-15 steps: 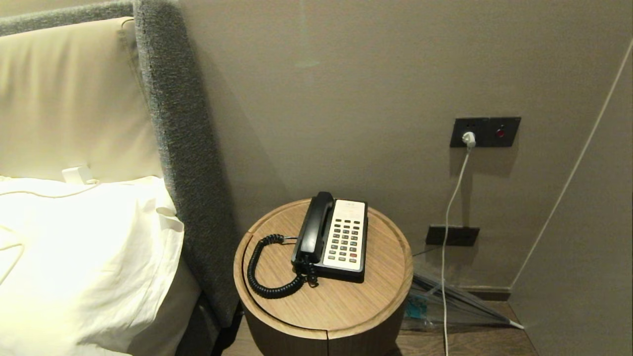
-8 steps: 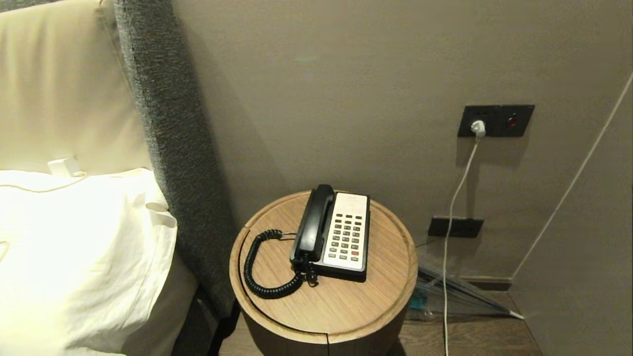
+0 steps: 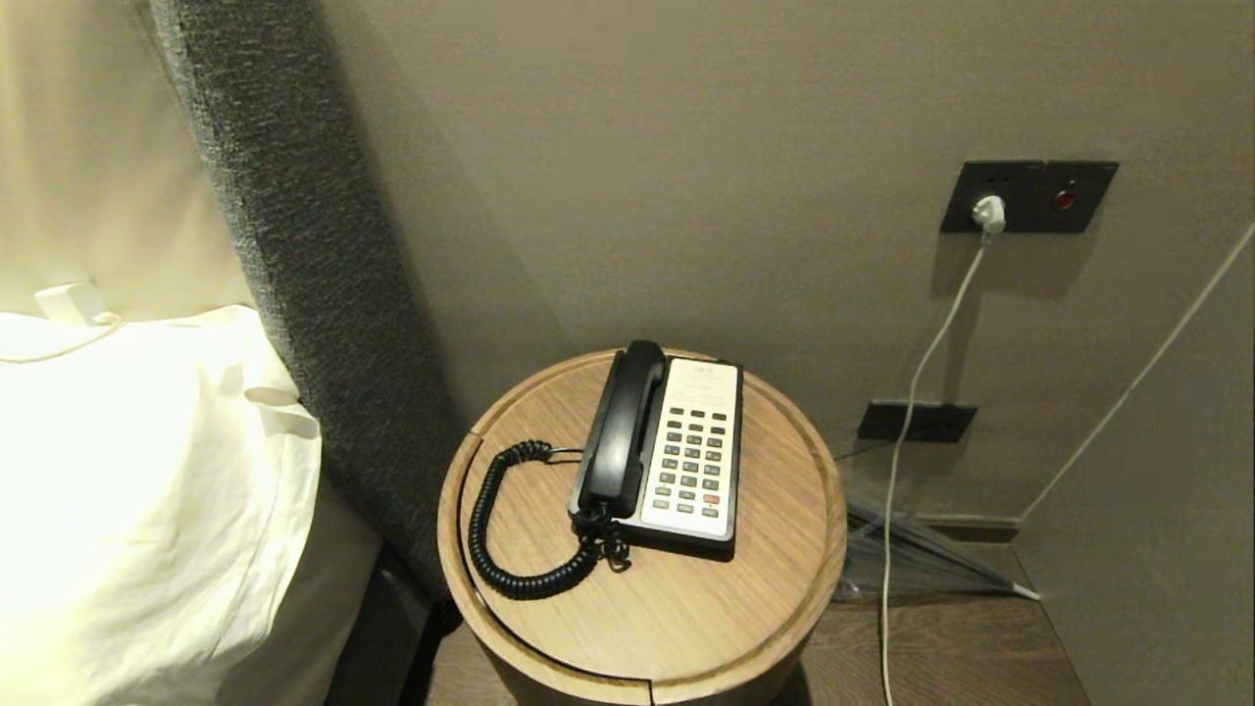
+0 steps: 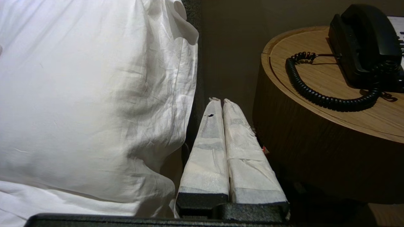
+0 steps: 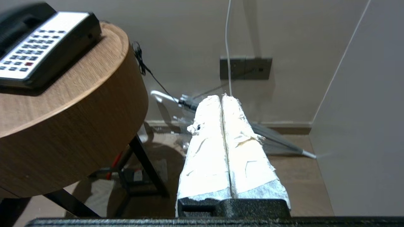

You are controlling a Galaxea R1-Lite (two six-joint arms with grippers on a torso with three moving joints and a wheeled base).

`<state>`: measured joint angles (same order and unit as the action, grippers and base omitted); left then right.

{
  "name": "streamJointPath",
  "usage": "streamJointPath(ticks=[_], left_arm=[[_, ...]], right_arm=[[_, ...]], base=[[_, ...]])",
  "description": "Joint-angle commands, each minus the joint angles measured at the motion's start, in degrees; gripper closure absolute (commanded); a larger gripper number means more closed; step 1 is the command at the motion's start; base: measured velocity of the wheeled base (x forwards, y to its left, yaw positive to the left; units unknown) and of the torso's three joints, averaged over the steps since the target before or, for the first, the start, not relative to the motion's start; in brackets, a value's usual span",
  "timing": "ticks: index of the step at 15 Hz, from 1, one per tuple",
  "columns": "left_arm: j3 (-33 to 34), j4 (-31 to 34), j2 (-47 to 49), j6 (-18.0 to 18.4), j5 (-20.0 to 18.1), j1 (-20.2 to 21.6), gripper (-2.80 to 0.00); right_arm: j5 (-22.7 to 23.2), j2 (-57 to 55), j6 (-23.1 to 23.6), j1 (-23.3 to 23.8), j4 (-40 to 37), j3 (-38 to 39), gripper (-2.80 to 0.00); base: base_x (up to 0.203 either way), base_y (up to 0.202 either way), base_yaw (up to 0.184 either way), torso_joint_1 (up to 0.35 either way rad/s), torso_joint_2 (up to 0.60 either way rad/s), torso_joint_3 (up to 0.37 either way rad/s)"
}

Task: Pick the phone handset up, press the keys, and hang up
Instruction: Pick up the desk phone handset

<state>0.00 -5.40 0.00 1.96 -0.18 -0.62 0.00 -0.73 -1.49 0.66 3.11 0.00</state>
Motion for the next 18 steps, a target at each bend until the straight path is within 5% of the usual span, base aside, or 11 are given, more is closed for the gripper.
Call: streamJointPath(ticks=[1, 18], left_arm=[[2.29, -0.05, 0.09, -0.21, 0.01, 0.01, 0.0], [2.29, -0.22, 0.09, -0.29, 0.09, 0.01, 0.0]], right_arm=[[0.0, -0.06, -0.01, 0.0, 0.05, 1.2, 0.0], [0.0, -0.06, -0.01, 0.04, -0.02, 1.22, 0.0]], base=[[0.0, 0.0, 0.0, 0.002, 0.0, -0.197], [0.0, 0.0, 0.0, 0.002, 0.0, -0.198]])
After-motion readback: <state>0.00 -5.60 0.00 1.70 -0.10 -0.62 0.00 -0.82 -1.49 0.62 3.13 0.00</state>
